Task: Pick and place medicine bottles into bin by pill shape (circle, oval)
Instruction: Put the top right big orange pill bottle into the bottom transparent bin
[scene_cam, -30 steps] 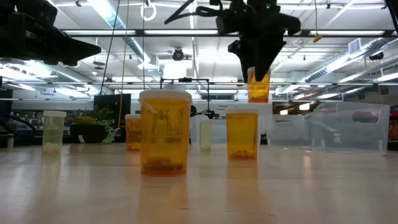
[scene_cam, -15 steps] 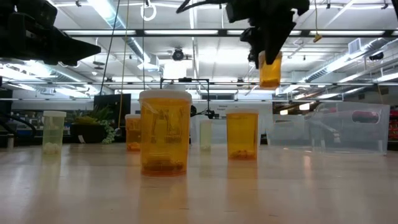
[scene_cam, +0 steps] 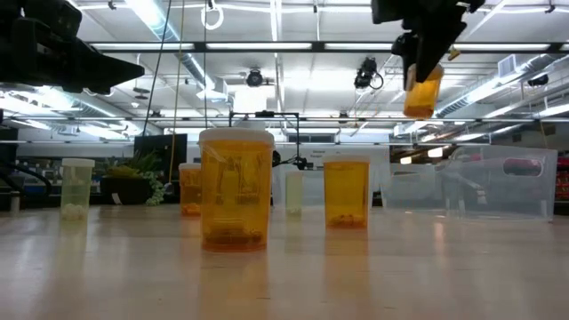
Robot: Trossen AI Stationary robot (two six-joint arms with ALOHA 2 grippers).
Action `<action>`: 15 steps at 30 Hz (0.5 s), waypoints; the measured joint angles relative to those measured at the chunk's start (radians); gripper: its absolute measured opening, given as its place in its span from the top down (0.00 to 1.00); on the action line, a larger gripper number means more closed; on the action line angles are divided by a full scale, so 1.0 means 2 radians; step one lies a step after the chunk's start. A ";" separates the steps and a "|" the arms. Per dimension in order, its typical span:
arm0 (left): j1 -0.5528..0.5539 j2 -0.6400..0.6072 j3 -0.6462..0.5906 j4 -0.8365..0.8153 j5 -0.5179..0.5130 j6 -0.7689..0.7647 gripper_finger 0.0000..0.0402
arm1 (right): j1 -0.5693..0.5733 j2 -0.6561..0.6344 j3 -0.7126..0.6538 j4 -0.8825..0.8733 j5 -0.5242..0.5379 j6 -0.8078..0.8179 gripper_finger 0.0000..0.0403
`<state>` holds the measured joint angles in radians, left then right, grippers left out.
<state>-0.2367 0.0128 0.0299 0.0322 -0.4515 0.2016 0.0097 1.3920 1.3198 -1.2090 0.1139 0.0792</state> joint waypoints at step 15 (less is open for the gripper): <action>0.000 0.000 0.000 0.000 0.000 0.000 0.90 | -0.021 -0.029 -0.090 0.028 0.005 0.021 0.45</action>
<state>-0.2370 0.0128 0.0299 0.0326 -0.4515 0.2016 -0.0314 1.3334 1.1390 -1.1525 0.1231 0.1204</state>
